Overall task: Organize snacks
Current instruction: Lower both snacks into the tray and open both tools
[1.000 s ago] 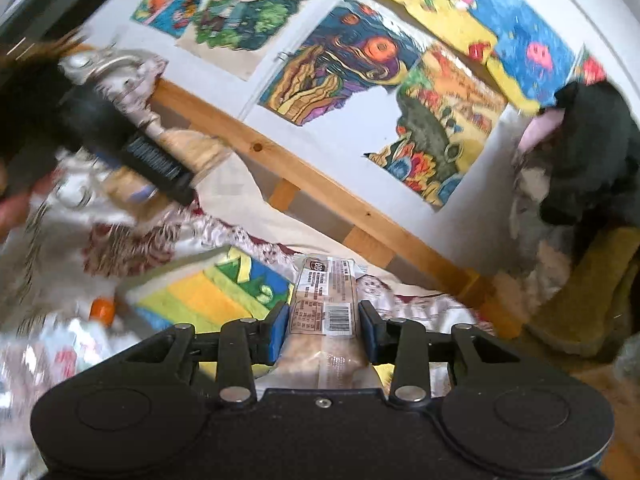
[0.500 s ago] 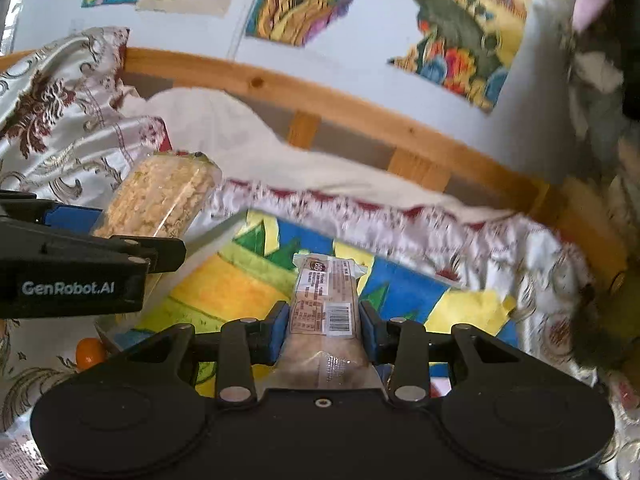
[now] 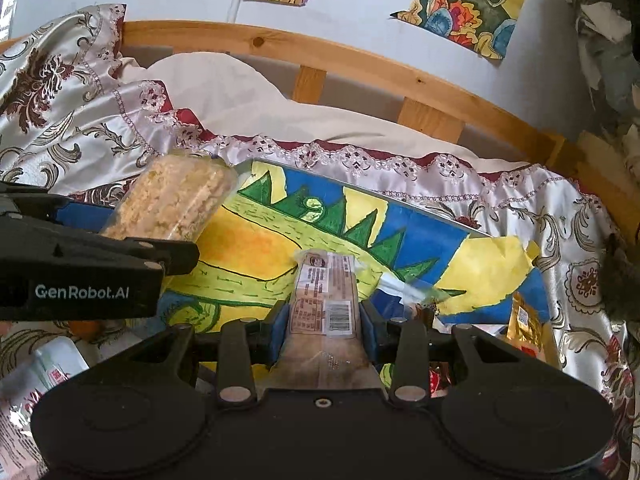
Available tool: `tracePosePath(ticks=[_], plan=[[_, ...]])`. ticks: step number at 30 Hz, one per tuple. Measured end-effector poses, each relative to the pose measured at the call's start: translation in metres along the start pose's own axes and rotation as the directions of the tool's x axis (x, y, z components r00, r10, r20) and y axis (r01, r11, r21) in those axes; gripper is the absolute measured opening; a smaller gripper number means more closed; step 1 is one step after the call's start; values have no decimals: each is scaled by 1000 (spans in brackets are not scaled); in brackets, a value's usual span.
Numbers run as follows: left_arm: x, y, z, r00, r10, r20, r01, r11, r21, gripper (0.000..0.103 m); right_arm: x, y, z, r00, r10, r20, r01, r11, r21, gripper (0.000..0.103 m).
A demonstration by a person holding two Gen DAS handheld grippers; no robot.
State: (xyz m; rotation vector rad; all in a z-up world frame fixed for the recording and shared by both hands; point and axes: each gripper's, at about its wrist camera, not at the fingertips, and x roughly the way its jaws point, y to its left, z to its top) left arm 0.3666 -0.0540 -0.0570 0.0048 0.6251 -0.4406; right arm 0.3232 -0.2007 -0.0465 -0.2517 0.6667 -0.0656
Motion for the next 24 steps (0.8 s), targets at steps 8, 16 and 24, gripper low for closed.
tracePosePath(ticks=[8,16,24], plan=[[5,3,-2,999,-21,-31,20,1000,-17,72,-1,-5,-4,1000,11,12,-11,1000,26,40],[10,4,-2,998,-31,-54,29,999,-23,72,2,-4,-10,1000,11,6,-11,1000,29,41],[10,3,-4,998,-20,-58,20,1000,-8,77,-3,-6,-15,1000,1,15,-2,1000,21,60]])
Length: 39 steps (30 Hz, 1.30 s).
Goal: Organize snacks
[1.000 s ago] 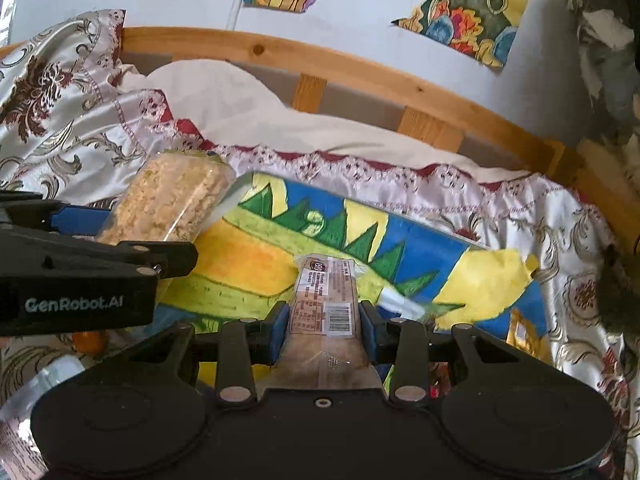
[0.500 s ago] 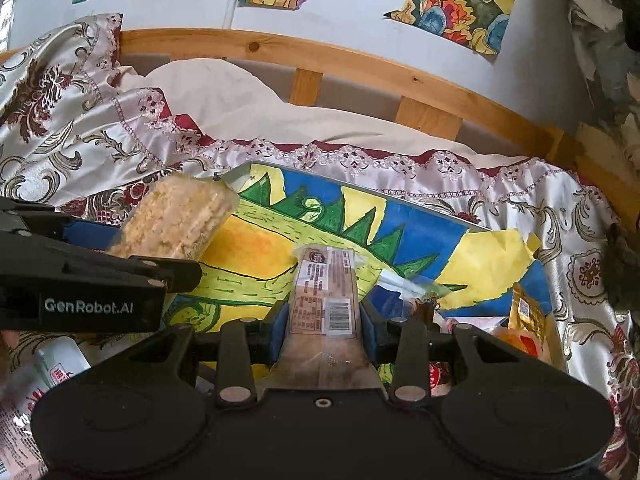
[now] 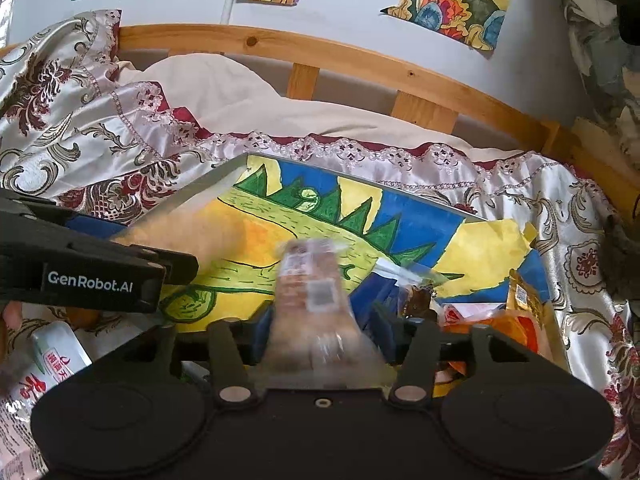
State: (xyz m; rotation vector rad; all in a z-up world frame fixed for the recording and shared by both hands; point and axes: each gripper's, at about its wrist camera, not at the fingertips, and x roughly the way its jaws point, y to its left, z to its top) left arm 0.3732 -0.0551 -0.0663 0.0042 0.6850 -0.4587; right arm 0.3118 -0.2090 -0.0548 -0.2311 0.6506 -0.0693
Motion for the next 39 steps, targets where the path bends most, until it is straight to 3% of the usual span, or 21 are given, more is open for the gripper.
tracePosePath(ticks=[5,13,22,29,39], plan=[[-13,-4,2,1000,3,25,-3,1000,14,84,-9,-1,-4,1000,3,18,-3,1000,11,67],[-57,-7,10,993,44,112,-46,999,20,95,-56,-16,-8,992,9,125,-19,997,81,84],[-136,-24,10,953,65,295,-70,998,5,102,-135,-44,-16,958,-23,285,-29,984,175,102],[-191,-51,-8,937,64,344,-112,986,121,103,-199,-47,-41,932,-40,360,-33,980,195,102],[-244,-70,-55,960,54,275,-108,977,186,103,-270,-29,-86,901,-70,429,-13,982,188,102]])
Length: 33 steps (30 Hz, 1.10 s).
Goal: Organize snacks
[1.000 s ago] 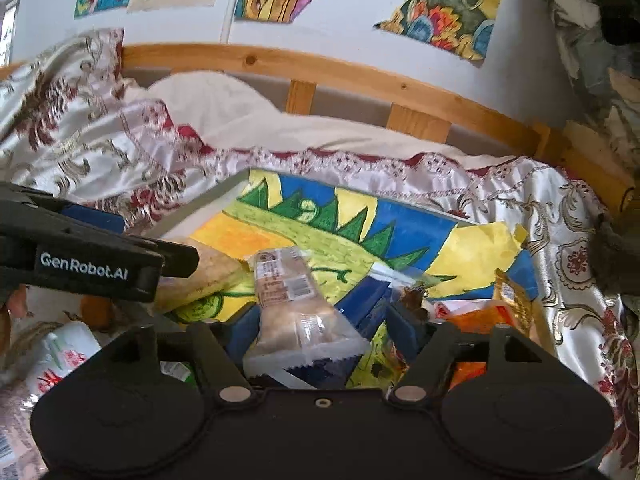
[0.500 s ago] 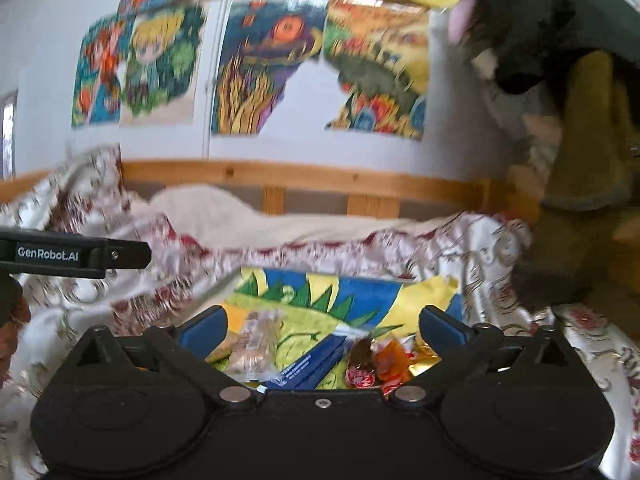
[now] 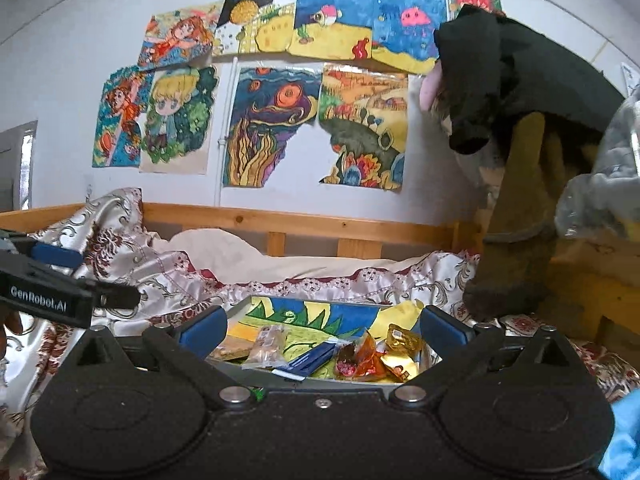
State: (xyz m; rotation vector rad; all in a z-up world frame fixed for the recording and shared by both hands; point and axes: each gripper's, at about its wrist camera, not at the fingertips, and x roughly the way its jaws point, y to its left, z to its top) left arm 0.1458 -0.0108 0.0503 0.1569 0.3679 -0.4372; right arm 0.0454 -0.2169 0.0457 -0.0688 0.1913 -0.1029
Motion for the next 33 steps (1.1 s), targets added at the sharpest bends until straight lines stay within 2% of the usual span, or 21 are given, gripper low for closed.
tracePosePath(ticks=[3,7,16,24,29,33], plan=[[-18,-5,-8,1000,8,-23,-8,1000,1,103,-18,4,-7,1000,14,-9,-14,1000,-3,102],[-38,-12,-23,995,12,-100,-14,1000,-17,103,-41,6,-19,999,11,-40,-11,1000,2,102],[-66,-28,-46,979,39,-200,-34,999,27,103,-79,5,-30,995,16,-98,-14,1000,19,102],[-67,-36,-55,957,72,-280,-56,996,63,103,-87,8,-47,978,-2,-208,-1,1000,-12,102],[-63,-42,-61,944,90,-317,-59,993,107,103,-84,13,-51,972,-1,-234,-6,1000,-27,102],[-59,-40,-60,937,78,-341,-48,994,93,103,-80,15,-54,967,4,-254,-13,999,-33,102]])
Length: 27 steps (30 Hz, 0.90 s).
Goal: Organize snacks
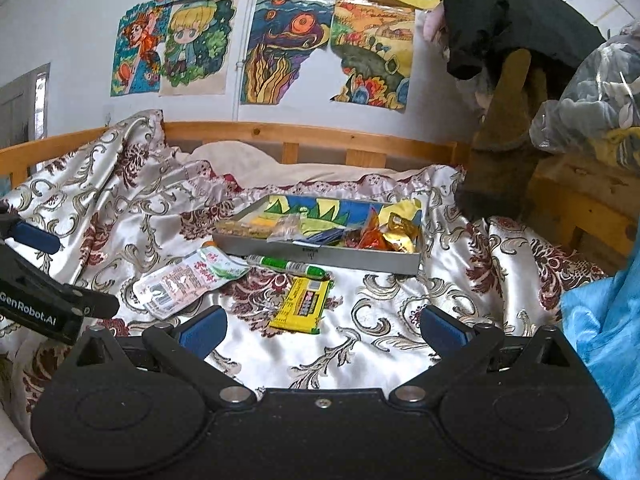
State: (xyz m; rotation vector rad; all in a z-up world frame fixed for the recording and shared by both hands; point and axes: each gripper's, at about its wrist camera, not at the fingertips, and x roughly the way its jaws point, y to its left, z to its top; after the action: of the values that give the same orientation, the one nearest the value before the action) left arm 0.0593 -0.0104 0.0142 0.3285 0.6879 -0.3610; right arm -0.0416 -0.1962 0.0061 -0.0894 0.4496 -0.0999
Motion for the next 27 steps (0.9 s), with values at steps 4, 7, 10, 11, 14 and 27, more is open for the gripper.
tracePosePath(ticks=[4,7,10,11,14,27], plan=[[10,8,3,998,-19,-59,17,999,-42,103,5,0,-2,1000,1,-22,-1,1000,1,102],[16,16,7,996,-32,-82,25,996,-81,103,9,0,-4,999,-2,-40,2,1000,1,102],[23,23,12,995,-31,-90,22,994,-108,103,15,1,-4,998,-4,-55,4,1000,2,102],[26,25,14,995,-30,-94,19,993,-115,103,16,1,-4,998,-3,-59,3,1000,2,102],[38,33,19,993,-39,-112,23,991,-135,103,24,2,-3,997,-1,-74,1,1000,-2,102],[76,32,30,996,-50,-70,43,994,-96,103,73,10,10,998,28,-61,-29,999,-17,102]])
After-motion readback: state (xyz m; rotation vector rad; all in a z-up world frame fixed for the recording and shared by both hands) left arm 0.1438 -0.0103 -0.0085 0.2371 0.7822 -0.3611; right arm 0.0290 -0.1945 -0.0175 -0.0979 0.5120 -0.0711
